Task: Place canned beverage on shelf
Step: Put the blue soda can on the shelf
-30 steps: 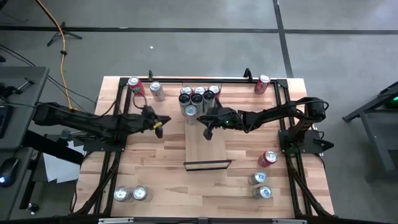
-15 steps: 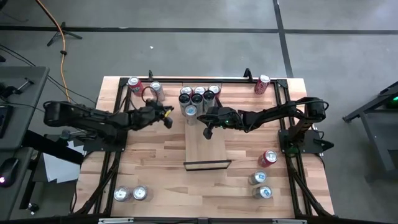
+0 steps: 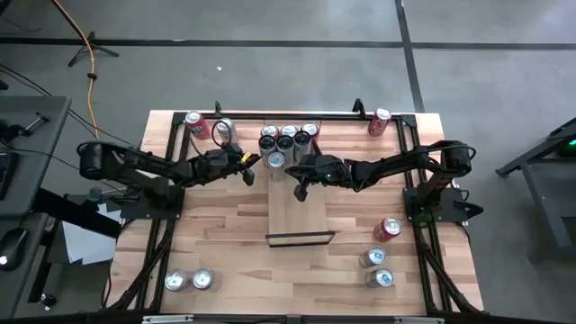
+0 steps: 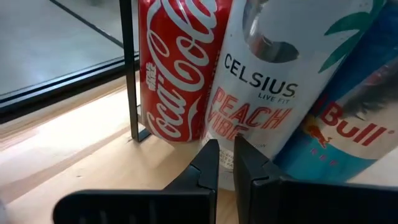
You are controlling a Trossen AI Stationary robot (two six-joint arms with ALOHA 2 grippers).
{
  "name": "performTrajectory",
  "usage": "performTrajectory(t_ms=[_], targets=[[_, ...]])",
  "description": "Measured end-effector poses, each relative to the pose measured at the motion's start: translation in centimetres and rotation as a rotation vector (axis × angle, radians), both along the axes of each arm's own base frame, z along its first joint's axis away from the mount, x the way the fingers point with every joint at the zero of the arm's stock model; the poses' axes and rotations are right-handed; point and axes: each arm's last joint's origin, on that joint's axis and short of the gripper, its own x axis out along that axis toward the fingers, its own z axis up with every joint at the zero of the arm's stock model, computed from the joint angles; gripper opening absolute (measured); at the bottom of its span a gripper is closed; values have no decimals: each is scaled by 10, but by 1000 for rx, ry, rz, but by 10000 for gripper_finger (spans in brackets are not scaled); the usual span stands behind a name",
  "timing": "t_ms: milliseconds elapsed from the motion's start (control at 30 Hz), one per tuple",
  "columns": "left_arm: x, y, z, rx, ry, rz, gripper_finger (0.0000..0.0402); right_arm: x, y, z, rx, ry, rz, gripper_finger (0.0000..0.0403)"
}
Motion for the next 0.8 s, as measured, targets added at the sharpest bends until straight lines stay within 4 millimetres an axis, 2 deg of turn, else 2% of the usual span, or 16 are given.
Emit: performTrajectory(t_ms=[333,633,800], targets=[[6,2,-6,2,-9,10,0,0,0,0,0,0,1,0],[17,4,0,37,-2,-9,0,0,0,0,0,1,1,0],[16,4,1,30,-3,-13,0,0,0,0,30,-9,-10,0]])
